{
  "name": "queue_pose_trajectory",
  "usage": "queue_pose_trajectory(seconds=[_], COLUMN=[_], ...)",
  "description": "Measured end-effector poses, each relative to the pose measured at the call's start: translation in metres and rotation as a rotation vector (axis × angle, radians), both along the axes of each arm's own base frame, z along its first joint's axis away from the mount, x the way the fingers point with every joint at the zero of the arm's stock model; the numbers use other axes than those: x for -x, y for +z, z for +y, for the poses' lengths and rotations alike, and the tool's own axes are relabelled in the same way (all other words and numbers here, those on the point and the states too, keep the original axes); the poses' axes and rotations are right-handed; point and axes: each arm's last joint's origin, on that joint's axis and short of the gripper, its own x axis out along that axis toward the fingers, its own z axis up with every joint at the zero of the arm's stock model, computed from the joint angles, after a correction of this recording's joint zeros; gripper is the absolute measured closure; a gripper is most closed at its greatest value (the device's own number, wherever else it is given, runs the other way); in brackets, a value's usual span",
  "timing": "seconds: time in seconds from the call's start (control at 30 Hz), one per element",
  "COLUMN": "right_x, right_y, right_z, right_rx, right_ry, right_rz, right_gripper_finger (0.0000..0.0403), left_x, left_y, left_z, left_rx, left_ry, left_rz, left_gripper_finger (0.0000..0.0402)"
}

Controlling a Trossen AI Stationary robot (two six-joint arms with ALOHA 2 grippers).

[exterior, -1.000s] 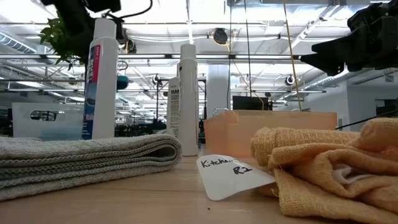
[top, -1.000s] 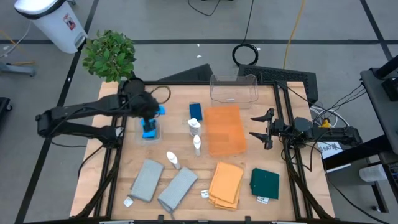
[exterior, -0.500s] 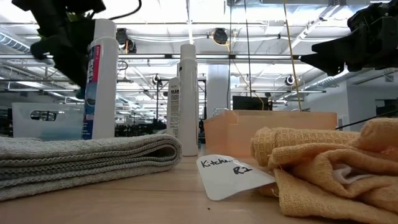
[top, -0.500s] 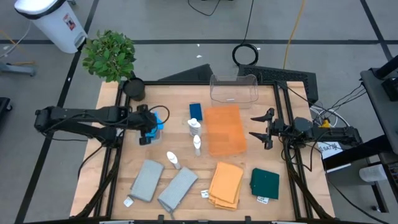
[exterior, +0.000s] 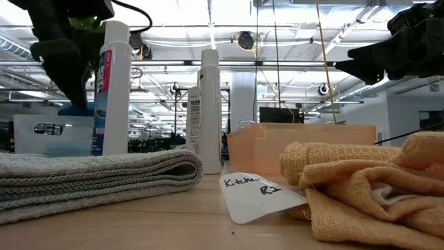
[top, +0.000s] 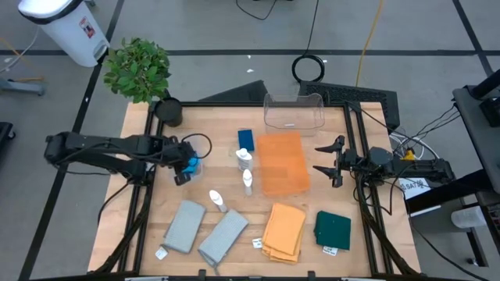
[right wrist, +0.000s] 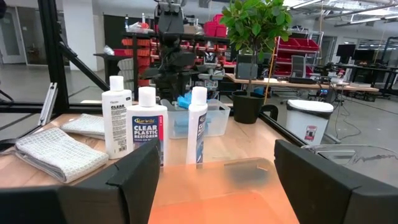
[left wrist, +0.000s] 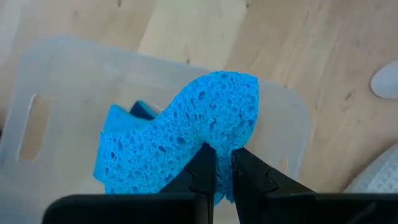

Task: Pick & Place Kitchen Items
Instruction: Put the blue sponge into the white bin

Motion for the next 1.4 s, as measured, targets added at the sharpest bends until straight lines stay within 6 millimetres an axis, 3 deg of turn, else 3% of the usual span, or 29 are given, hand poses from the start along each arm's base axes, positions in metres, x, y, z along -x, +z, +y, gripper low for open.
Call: queue_pose_trajectory(seconds=[0.13,0.37,0.6,0.97,1.17,1.4], right_x=[0.0,0.0,0.0,0.0,0.0,0.0], right_y=[0.0,0.0,0.0,0.0,0.0,0.0], right_z=[0.0,0.0,0.0,0.0,0.0,0.0], right_rx=[0.0,0.0,0.0,0.0,0.0,0.0], right_ry=[0.0,0.0,0.0,0.0,0.0,0.0], right_rz=[0.0,0.0,0.0,0.0,0.0,0.0], right_gripper_finger=[0.0124,0.0124,0.0124,0.0124,0.0124,0.0124], left_x=[-0.005,-0.022,-0.03,-0.033,-0.035,-0.033], left_y=[-0.006,-0.029,-0.048,-0.045,-0.04,-0.033], left_z=[-0.002,0.0,0.011,0.012,0.012,0.011], left_rx=[0.019,0.063,0.038,0.035,0.041,0.08], left_ry=[0.035,0.264,0.584,0.441,0.41,0.386], left_rz=[0.034,0.142,0.188,0.199,0.143,0.1], left_gripper_finger=[0.0366,0.0361,0.0295,0.0161,0.0129,0.0119])
